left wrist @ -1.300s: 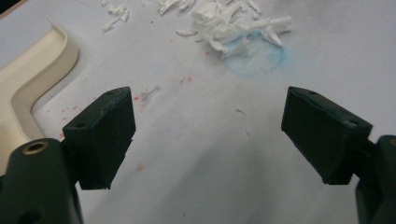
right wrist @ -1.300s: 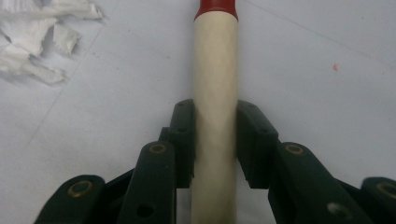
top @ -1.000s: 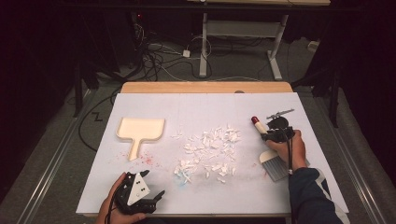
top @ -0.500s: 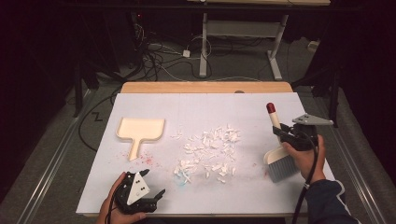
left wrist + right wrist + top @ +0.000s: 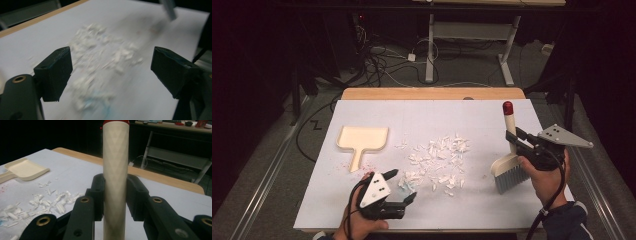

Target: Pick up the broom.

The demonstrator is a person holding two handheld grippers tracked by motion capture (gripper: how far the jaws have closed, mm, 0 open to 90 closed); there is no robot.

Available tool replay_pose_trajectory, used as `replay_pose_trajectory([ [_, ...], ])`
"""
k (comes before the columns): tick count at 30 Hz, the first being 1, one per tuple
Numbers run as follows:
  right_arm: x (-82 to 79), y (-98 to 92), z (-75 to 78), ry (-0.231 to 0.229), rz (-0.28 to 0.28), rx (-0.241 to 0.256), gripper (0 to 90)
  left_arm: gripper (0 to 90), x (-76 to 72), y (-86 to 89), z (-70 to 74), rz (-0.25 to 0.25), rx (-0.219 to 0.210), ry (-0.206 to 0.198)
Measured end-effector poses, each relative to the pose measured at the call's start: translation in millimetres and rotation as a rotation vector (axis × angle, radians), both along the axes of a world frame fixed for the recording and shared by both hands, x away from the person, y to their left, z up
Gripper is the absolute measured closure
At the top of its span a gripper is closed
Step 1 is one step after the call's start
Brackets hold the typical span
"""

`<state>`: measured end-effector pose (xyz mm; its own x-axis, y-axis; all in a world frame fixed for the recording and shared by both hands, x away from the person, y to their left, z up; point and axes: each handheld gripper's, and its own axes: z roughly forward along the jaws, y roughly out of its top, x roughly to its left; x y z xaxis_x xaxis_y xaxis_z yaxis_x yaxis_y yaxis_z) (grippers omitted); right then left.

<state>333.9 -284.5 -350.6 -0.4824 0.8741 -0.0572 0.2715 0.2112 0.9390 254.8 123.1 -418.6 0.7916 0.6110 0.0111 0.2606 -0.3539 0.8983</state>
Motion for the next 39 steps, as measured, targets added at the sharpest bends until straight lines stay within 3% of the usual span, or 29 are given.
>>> replay_pose_trajectory([
  [5,-6.7,25.5,-0.7,-0.021,0.016,-0.034,70.9,16.8,12.4,-53.5,11.4,-0.073,-0.044,-0.004],
  [6,-8.0,30.3,-1.8,-0.024,0.024,-0.037,70.9,17.4,12.4,-53.5,11.4,-0.073,-0.044,-0.004],
  [7,-9.6,36.1,-3.4,-0.022,0.037,-0.044,70.9,18.3,17.3,-72.1,11.4,-0.094,-0.062,0.01],
  [10,-13.4,47.0,-6.3,-0.025,0.058,-0.051,70.9,18.9,25.2,-95.6,8.6,-0.106,-0.098,0.042],
  [12,-17.2,53.7,-7.3,-0.04,0.074,-0.049,70.9,20.0,30.0,-107.5,4.6,-0.121,-0.13,0.082],
  [16,-26.5,67.2,-7.1,-0.055,0.111,-0.062,70.9,23.9,33.7,-126.0,-4.8,-0.14,-0.135,0.118],
  [19,-34.5,76.2,-7.9,-0.09,0.117,-0.062,70.9,31.3,36.5,-129.4,-11.6,-0.169,-0.186,0.156],
  [25,-48.3,94.8,-9.5,-0.122,0.158,-0.058,70.8,58.4,41.1,-123.2,-17.4,-0.177,-0.196,0.172],
  [30,-50.3,98.5,-9.4,-0.131,0.165,-0.071,70.7,64.0,44.5,-116.7,-17.3,-0.161,-0.179,0.172],
  [32,-50.2,95.7,-7.9,-0.124,0.187,-0.048,69.6,64.6,47.2,-107.8,-14.2,-0.179,-0.148,0.161],
  [35,-49.2,89.8,-4.5,-0.12,0.263,-0.043,58.3,65.0,46.3,-94.5,-9.8,-0.201,-0.095,0.133],
  [37,-48.2,85.1,-2.6,-0.112,0.343,-0.068,50.5,65.0,46.3,-88.3,-7.9,-0.212,-0.087,0.129],
  [39,-47.4,80.1,-2.5,-0.088,0.431,-0.114,45.1,65.0,44.6,-69.2,-0.6,-0.238,-0.05,0.108],
])
